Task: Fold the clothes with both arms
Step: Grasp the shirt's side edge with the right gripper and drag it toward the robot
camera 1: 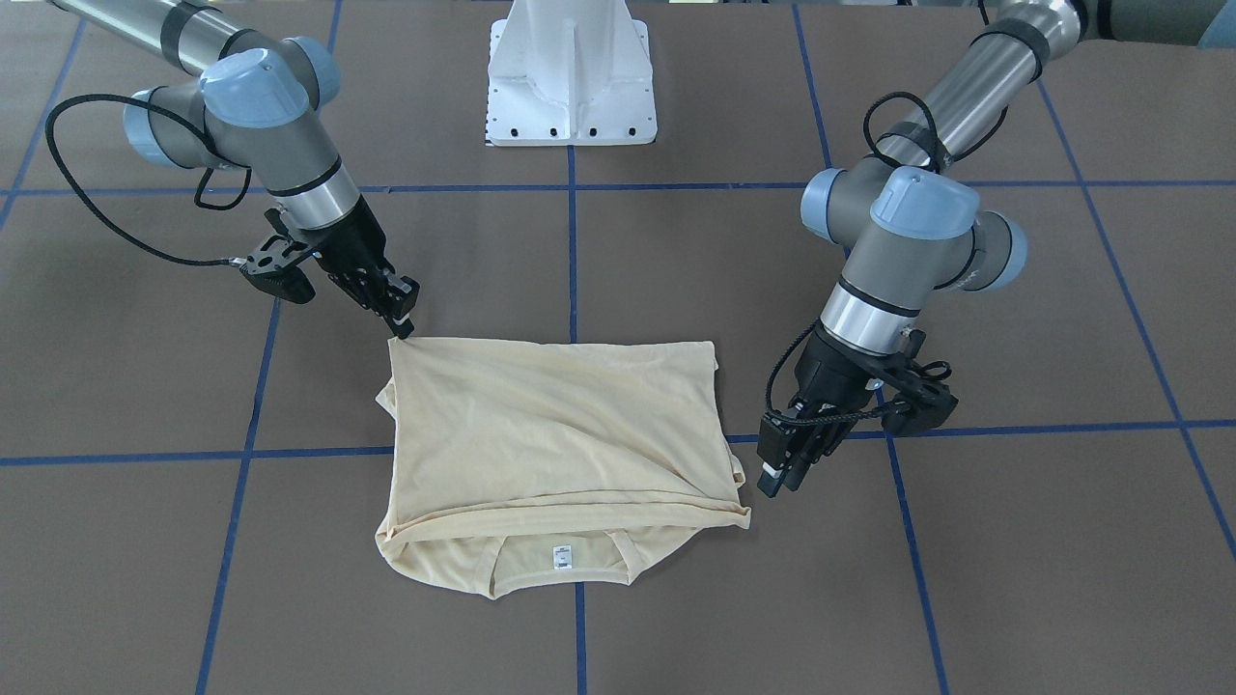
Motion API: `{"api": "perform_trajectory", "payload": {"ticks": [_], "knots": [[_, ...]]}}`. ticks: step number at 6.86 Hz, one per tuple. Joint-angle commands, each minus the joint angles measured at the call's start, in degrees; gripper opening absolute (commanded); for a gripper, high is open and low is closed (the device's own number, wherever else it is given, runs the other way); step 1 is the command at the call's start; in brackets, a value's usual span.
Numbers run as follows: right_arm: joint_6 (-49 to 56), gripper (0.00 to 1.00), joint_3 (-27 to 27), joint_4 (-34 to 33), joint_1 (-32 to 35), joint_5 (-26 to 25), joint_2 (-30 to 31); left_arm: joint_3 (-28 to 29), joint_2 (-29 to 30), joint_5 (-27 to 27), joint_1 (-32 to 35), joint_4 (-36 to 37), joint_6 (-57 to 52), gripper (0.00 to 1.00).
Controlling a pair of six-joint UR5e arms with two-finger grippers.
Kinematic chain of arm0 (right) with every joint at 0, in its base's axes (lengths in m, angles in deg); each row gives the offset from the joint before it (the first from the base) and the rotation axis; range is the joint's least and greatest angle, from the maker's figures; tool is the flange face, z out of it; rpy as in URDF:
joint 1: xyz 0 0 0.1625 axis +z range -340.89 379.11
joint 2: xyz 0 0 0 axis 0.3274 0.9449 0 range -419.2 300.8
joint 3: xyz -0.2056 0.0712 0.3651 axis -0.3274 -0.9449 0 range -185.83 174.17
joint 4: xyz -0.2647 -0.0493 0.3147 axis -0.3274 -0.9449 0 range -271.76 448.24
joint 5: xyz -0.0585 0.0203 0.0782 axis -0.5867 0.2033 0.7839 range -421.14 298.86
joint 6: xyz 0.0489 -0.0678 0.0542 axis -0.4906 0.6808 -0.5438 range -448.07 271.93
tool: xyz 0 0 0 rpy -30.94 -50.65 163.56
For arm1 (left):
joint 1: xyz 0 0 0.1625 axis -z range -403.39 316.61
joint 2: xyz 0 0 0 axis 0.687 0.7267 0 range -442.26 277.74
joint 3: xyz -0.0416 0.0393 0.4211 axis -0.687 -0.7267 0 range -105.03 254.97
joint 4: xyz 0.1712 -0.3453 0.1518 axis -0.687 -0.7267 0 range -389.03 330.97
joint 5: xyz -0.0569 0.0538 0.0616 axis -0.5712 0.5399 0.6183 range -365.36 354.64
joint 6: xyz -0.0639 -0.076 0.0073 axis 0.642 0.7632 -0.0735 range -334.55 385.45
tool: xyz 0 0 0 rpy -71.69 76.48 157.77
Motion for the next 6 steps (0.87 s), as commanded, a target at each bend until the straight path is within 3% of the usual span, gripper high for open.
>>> {"api": "perform_trajectory", "payload": {"ticks": [1,3,5,6], "knots": [[-5.7,0.0,9.8,-1.0,-7.5,-0.3,7.9,-0.6,0.1,-0.2,0.1,0.0,0.0,0.43],[-14.2,0.0,15.0,-1.4,-17.2,0.2,8.9,-2.9,-0.3,-2.6,0.1,0.1,0.3,0.43],[-15.0,0.0,16.9,-1.4,-22.6,0.6,8.9,-10.2,-4.2,-7.1,-0.6,0.3,1.8,0.43],[-15.1,0.99,17.2,-1.4,-23.7,0.6,8.7,-12.4,-5.4,-8.4,-2.1,0.3,6.7,0.43]]}}
